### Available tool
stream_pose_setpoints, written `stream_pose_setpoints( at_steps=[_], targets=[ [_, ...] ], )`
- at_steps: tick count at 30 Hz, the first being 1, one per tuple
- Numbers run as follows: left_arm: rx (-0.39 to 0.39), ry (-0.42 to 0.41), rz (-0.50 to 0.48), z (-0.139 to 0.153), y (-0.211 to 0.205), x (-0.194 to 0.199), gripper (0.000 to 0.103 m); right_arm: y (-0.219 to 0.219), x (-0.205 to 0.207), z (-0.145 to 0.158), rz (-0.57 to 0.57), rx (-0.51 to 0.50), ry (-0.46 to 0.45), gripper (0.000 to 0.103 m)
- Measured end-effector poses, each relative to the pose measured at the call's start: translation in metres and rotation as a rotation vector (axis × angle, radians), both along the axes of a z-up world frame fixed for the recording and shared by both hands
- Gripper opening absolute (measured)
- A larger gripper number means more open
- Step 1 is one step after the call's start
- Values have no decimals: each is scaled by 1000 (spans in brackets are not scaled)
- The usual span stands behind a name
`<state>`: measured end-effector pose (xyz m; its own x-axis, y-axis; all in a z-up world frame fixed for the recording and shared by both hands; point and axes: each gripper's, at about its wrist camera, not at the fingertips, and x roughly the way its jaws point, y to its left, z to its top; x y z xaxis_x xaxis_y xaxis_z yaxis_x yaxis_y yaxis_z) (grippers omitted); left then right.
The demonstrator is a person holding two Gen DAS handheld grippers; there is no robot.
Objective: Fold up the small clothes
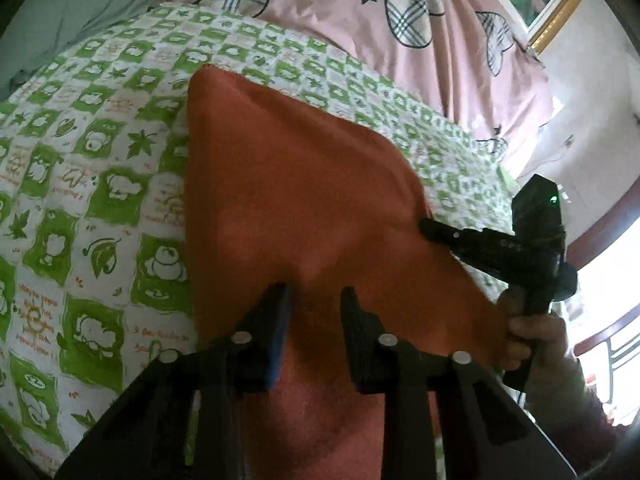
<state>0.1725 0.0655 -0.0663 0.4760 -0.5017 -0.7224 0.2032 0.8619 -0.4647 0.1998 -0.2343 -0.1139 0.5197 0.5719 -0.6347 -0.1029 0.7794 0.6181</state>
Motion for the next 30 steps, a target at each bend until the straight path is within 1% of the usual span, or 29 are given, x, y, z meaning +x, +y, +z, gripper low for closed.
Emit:
stream_pose_setpoints(
  at_steps=[3,4,6,7,9,11,13,14,15,16,17,18,19,20,21,24,25,26,29,30],
  targets=[
    [-11,16,5,2,2,-1,26,-1,-5,11,-9,-60,3,11],
    [-16,20,1,4,3,-1,26,0,-8,19,-29,-94,1,17],
    [-27,12,-11,13,6,-2,26,2,-14,40,-63,-155,-42,18],
    [-27,0,-13,17,8,-4,26,4,-16,53,-66,-151,-81,18],
    [-36,-19,-17,23,8,-3,26,17,-15,73,-36,-101,-131,18],
    [-26,-28,-9,26,7,4,26,36,-5,78,13,-89,-143,18],
    [-17,-20,6,22,6,13,26,59,14,71,47,-98,-133,18],
    [-18,10,13,15,5,19,26,66,26,61,52,-114,-108,18],
    [-26,45,18,6,5,25,25,68,38,48,36,-138,-74,18],
    [-31,56,19,2,4,28,25,68,44,39,10,-172,-51,18],
    [-21,50,21,-2,2,29,19,64,48,27,-22,-202,-31,17],
    [0,40,19,-3,-1,28,16,55,51,14,-44,-178,-21,4],
    [19,31,10,-4,-3,27,16,45,50,6,-69,-118,-24,0],
    [22,30,6,-4,-4,27,15,39,49,4,-75,-80,-24,0],
    [23,32,5,-3,-3,27,15,37,46,5,-79,-75,-24,0],
    [8,29,10,5,0,20,15,39,32,19,-81,-106,-38,0],
    [-2,24,0,9,1,14,15,38,24,25,-81,-98,-41,3],
    [-11,16,-15,13,1,7,15,35,15,29,-80,-91,-47,3],
    [-24,-21,-72,25,-1,-27,15,32,-25,43,-45,-62,-74,3],
    [-25,-25,-88,27,-2,-37,16,35,-44,45,-8,-62,-81,3]
  ],
)
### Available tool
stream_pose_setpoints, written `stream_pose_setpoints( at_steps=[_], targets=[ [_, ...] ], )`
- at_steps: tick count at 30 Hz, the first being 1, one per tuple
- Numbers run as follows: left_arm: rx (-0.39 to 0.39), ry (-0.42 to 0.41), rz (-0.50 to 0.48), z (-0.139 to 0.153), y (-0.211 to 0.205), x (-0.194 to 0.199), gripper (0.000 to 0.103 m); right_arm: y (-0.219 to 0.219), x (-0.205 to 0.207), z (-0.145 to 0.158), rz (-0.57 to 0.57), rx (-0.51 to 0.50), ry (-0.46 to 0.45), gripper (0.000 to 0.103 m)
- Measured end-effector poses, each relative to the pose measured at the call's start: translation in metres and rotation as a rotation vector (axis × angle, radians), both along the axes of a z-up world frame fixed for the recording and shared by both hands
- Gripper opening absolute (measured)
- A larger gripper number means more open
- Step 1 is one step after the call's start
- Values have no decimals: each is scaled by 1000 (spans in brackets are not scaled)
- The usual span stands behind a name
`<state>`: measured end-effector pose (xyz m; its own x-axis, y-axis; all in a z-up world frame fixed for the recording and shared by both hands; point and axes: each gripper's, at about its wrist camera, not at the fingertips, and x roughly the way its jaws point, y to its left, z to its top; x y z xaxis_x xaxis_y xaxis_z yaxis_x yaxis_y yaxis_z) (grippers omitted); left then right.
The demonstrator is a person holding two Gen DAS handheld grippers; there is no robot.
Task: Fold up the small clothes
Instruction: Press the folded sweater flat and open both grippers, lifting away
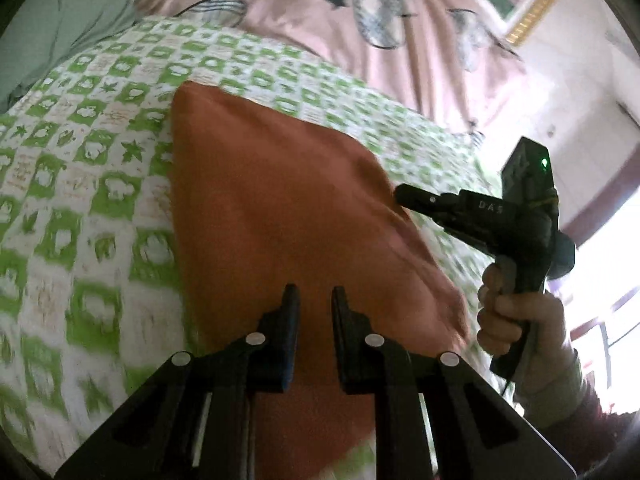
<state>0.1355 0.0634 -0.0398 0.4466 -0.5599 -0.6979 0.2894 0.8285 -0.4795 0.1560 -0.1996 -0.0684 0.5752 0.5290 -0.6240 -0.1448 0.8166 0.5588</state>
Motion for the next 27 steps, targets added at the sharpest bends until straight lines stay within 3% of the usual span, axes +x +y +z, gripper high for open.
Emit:
stream_pose_setpoints(
  at_steps=[3,6,9,15,25,27],
  targets=[
    [37,10,-23,-2,-3,-31,16,9,-36,-7,47,-30,13,4],
    [55,30,-21,-13,-3,-48,16,1,-68,-32,-13,-154,60,3],
    [68,69,-9,-30,-3,-56,16,-22,-85,-54,-66,-75,89,0],
    [102,45,23,-31,-11,-57,16,-17,-93,-48,-71,-125,71,1],
    [123,46,74,-27,-9,-71,18,-16,-106,-43,-96,-121,77,3],
    [106,49,97,-21,-3,-79,30,-16,-114,-36,-94,-127,68,4]
  ],
)
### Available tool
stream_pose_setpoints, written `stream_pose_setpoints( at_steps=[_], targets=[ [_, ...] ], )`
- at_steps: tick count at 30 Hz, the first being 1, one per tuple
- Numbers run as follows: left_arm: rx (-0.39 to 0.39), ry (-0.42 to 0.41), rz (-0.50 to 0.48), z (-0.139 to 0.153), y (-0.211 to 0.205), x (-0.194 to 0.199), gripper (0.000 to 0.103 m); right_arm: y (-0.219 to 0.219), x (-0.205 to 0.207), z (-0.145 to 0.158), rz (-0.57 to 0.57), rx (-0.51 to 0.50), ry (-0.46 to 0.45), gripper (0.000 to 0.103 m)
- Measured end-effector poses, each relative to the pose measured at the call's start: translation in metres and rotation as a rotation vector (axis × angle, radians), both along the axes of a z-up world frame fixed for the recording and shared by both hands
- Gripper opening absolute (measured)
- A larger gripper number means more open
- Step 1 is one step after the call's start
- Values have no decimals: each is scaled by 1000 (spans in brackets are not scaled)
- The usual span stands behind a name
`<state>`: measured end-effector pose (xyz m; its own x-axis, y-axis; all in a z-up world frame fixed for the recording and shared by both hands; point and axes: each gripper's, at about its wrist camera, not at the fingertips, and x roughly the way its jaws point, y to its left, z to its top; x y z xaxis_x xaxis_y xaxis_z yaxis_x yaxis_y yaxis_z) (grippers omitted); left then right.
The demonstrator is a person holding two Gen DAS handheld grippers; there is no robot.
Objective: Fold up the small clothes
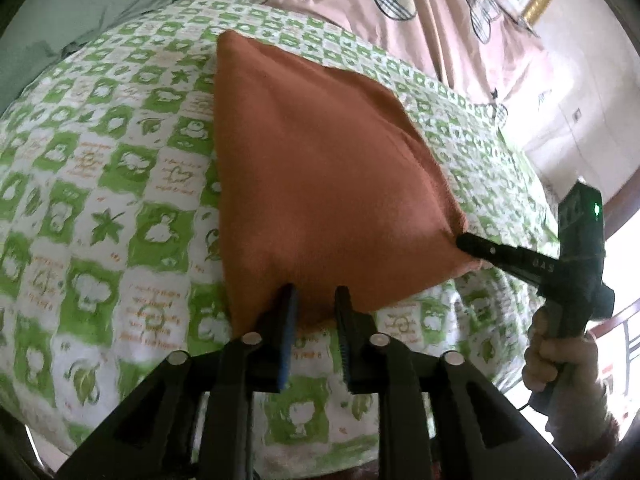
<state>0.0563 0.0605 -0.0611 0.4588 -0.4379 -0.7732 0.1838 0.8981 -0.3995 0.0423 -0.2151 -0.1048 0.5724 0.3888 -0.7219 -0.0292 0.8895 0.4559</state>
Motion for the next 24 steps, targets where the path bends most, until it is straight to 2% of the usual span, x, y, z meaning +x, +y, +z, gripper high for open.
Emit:
stream_pose_setpoints(
  at_steps=[1,3,4,5,6,8,9,10,17,24],
  targets=[
    [-7,-7,12,4,3,-5,35,2,-5,4,3,-4,-9,4],
    [-3,-24,26,12,7,-14,56,5,-14,11,12,-18,-26,4],
    [24,-36,46,16,8,-19,63,8,-19,13,17,-30,-32,5],
    [57,-44,68,19,10,-24,74,10,-23,14,20,-39,-35,6],
    [90,-55,92,22,12,-29,77,13,-29,15,26,-50,-36,10],
    [105,-66,102,25,17,-38,78,16,-35,16,32,-61,-39,32],
    [119,-66,105,25,20,-43,78,18,-41,17,36,-69,-49,51],
    [138,-66,111,26,22,-46,79,19,-45,18,36,-77,-60,58],
    [244,-48,133,22,26,-66,82,27,-66,20,58,-142,-56,59],
    [316,-29,146,19,28,-69,82,29,-79,20,63,-179,-39,72]
  ],
)
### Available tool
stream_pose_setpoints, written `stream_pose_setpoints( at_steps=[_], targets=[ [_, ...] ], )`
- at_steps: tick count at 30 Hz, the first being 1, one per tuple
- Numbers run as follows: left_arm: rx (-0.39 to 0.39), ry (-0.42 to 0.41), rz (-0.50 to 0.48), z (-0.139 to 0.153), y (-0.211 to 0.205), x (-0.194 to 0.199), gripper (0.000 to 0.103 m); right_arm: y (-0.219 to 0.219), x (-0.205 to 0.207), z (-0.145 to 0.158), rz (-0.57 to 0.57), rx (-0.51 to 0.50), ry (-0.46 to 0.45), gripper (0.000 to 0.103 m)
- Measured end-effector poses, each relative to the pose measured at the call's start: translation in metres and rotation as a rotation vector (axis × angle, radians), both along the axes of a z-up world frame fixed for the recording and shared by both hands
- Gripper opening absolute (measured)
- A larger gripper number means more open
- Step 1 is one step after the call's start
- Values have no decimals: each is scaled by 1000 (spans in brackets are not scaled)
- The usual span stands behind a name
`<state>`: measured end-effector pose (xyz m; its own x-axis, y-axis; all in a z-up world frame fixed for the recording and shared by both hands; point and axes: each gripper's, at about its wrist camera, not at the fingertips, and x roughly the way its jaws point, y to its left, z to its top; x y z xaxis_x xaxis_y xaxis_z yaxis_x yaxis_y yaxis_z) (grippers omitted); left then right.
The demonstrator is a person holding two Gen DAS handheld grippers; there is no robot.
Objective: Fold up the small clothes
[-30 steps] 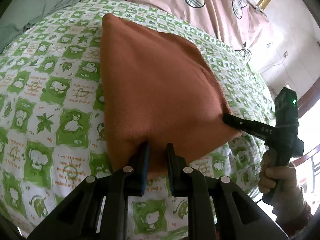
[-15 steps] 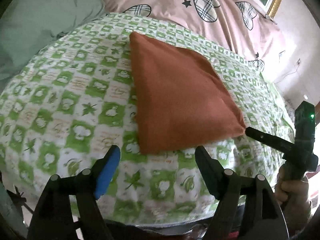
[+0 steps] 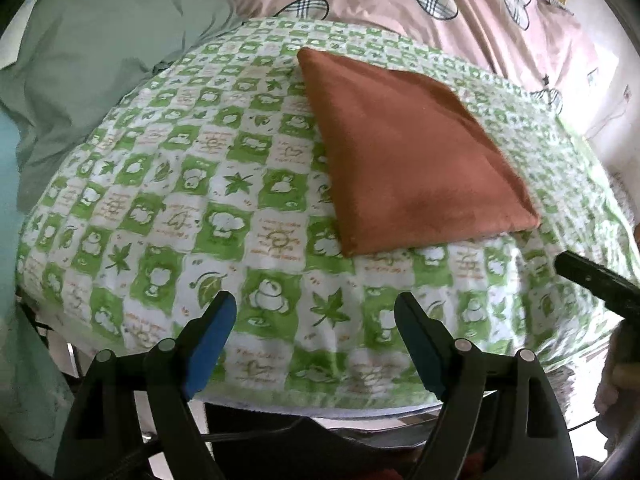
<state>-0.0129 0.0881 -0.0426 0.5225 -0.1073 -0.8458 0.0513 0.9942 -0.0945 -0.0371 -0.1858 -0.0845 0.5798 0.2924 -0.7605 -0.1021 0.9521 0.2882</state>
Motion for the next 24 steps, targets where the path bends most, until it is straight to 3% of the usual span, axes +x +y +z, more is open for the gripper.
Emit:
stream_pose_setpoints(
  at_steps=[6,11,15,18,24],
  targets=[
    [102,-32,-29,9,-8,-5,82,0,-6,6,20,-27,11,75],
    [149,-99,-65,41,-15,-10,83,1,-10,36,64,-37,-27,80],
    [141,-133,-77,68,-15,-8,95,2,-14,64,96,-68,-97,91],
    [130,-133,-73,67,-14,-4,99,4,-12,67,110,-85,-118,100],
    [129,-61,-59,36,-9,11,99,8,2,36,112,-58,-50,100]
  ],
)
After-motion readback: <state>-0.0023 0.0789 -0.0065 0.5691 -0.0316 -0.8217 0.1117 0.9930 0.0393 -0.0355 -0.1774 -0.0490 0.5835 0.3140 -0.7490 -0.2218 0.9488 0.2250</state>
